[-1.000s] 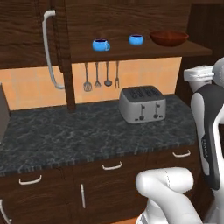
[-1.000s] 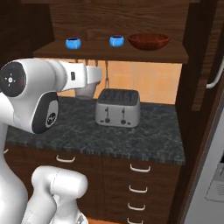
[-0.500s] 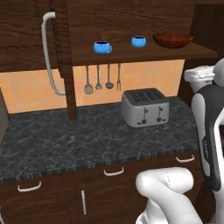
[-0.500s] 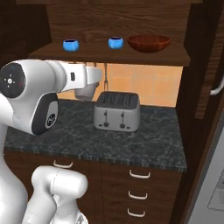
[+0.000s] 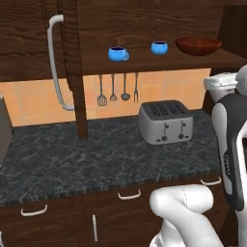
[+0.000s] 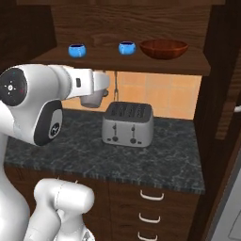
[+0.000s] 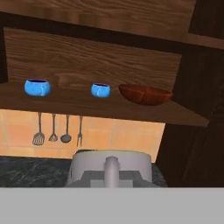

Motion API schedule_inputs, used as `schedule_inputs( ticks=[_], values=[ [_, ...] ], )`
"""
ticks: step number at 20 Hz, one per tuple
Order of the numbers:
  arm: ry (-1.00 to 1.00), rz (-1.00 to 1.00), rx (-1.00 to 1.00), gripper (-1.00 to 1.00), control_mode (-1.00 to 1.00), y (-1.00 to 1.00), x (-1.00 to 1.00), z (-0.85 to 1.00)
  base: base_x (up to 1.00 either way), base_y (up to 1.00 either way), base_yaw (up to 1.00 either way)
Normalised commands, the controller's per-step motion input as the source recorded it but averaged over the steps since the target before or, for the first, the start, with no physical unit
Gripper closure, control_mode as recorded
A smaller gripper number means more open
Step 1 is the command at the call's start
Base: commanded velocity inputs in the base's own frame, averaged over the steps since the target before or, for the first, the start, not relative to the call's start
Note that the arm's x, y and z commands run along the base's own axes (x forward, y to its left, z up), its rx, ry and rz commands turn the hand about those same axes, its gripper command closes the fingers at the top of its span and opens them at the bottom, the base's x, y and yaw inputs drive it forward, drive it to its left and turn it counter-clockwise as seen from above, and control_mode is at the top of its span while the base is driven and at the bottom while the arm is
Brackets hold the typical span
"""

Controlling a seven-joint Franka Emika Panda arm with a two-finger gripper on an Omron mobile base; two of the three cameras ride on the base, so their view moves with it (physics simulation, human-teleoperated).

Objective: Gather all objects into one cabinet and sort the glasses and bowls to opposite sides.

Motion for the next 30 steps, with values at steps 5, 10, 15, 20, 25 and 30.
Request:
schedule_inputs(
  ticks=[5, 10, 15, 20, 25, 30],
  values=[
    [0.0, 0.0, 0.0, 1.0, 1.0, 0.0, 0.0, 0.0, 0.29, 0.03, 0.06],
    [0.0, 0.0, 0.0, 1.0, 1.0, 0.0, 0.0, 0.0, 0.34, 0.0, 0.04],
    [0.0, 0.0, 0.0, 1.0, 1.0, 0.0, 0.0, 0.0, 0.17, 0.02, 0.01],
    [-0.01, 0.01, 0.05, 1.0, -1.0, 0.02, 0.0, 0.26, 0.0, 0.01, 0.0],
    [-0.06, 0.02, 0.16, 1.0, -1.0, 0.0, 0.06, 0.37, 0.0, 0.0, 0.0],
    [-0.12, 0.07, 0.13, 1.0, -1.0, 0.06, 0.35, 0.26, 0.0, 0.0, 0.0]
  ],
)
